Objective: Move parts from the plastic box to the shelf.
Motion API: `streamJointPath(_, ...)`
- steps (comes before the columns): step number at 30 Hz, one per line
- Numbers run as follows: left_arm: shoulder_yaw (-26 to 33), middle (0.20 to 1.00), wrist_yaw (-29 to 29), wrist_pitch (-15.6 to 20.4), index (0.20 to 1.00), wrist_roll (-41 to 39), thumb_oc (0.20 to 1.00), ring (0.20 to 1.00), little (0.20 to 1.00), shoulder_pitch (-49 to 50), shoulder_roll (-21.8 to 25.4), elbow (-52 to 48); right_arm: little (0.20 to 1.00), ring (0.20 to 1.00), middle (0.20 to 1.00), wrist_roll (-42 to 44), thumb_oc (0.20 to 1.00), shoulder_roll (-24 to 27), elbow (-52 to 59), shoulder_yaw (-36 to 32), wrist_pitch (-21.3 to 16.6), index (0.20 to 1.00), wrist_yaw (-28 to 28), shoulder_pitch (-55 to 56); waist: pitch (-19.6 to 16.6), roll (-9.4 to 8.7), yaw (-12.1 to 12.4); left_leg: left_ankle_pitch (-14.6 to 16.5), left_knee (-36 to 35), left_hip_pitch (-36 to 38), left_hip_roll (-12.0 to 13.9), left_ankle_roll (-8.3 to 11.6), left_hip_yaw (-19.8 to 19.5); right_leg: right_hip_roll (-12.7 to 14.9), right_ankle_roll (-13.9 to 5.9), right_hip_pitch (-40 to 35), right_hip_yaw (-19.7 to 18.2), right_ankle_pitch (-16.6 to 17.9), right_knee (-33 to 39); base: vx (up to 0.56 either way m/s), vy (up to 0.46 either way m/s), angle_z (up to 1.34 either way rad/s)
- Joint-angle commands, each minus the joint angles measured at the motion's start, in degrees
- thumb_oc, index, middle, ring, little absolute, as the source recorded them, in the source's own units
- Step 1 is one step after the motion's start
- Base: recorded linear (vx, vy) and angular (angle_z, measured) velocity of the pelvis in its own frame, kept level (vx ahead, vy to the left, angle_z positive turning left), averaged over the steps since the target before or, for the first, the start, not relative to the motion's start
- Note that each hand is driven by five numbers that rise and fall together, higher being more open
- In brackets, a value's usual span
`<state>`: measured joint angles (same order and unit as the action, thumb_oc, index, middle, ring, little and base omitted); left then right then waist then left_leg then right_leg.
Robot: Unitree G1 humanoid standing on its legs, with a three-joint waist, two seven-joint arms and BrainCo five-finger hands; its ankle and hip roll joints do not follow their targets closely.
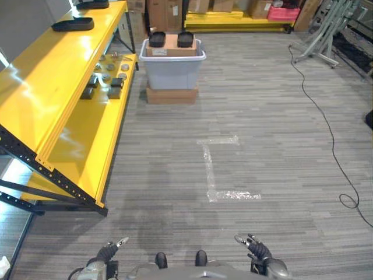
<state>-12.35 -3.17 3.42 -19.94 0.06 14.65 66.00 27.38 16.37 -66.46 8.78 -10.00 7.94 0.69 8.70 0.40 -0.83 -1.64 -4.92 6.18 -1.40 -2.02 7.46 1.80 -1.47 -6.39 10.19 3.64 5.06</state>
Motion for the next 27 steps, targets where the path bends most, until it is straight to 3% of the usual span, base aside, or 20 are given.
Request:
streamJointPath(1, -1.58, 1.000, -1.30, 4.44, 1.000, 1.49, 1.000, 1.000, 1.000, -3.97, 0.57, 1.90, 1.000, 1.000, 1.000, 4.48, 1.000, 0.40, -2.11, 0.75, -0.56, 1.000, 5.30, -2.23, -0.15, -0.41, 0.66, 5.72, -0.08, 1.98, 0.40, 0.11, 2.43, 2.72, -3.80, -1.95, 2.19, -5.77, -2.06, 0.04, 0.016, 0.09)
streamJointPath(6, -1.23, 1.000, -2.04, 7.00, 1.000, -0.77, 1.000, 1.000, 1.000, -4.27, 0.68, 0.06, 1.000, 1.000, 1.000, 5.54, 1.000, 0.23, -0.44, 1.18, -3.92, 1.000, 3.99, -2.33, -0.30, -1.04, 0.85, 5.93, -0.08, 2.15, 0.29, -0.21, 2.29, 2.72, -3.88, -1.85, 2.03, -5.88, -2.63, 0.03, 0.032, 0.03)
streamJointPath(20, -0.70, 1.000, -0.99, 8.87, 1.000, -2.19, 1.000, 1.000, 1.000, -3.63, 0.92, 0.66, 1.000, 1.000, 1.000, 2.17, 1.000, -0.01, -0.05, 1.02, -6.39, 1.000, 2.79, -2.54, 0.89, -1.46, 0.28, 6.72, -0.08, 2.90, -0.33, -1.74, 3.29, 4.11, -5.34, 0.11, 0.60, -5.41, -6.09, 0.03, 0.077, -0.03)
streamJointPath(26, -0.84, 1.000, -1.24, 8.11, 1.000, -1.10, 1.000, 1.000, 1.000, -3.63, 1.14, 0.76, 1.000, 1.000, 1.000, 1.55, 1.000, -0.88, -0.20, 1.66, -9.74, 1.000, 2.41, -2.74, 1.92, -1.51, 0.04, 6.76, 0.09, 2.16, -0.04, -2.89, 4.05, 4.15, -5.99, 2.88, -0.37, -5.67, -11.44, 0.02, 0.071, -0.07)
streamJointPath(27, -0.78, 1.000, -1.37, 7.94, 1.000, -1.15, 1.000, 1.000, 1.000, -3.51, 1.37, 1.05, 1.000, 1.000, 1.000, 1.71, 1.000, -1.09, 0.40, 1.91, -10.01, 1.000, 2.46, -2.91, 2.78, -1.61, -0.27, 6.98, 0.42, 2.12, 0.03, -3.41, 4.49, 4.76, -7.05, 5.49, -0.33, -3.56, -15.75, -0.02, 0.041, -0.12)
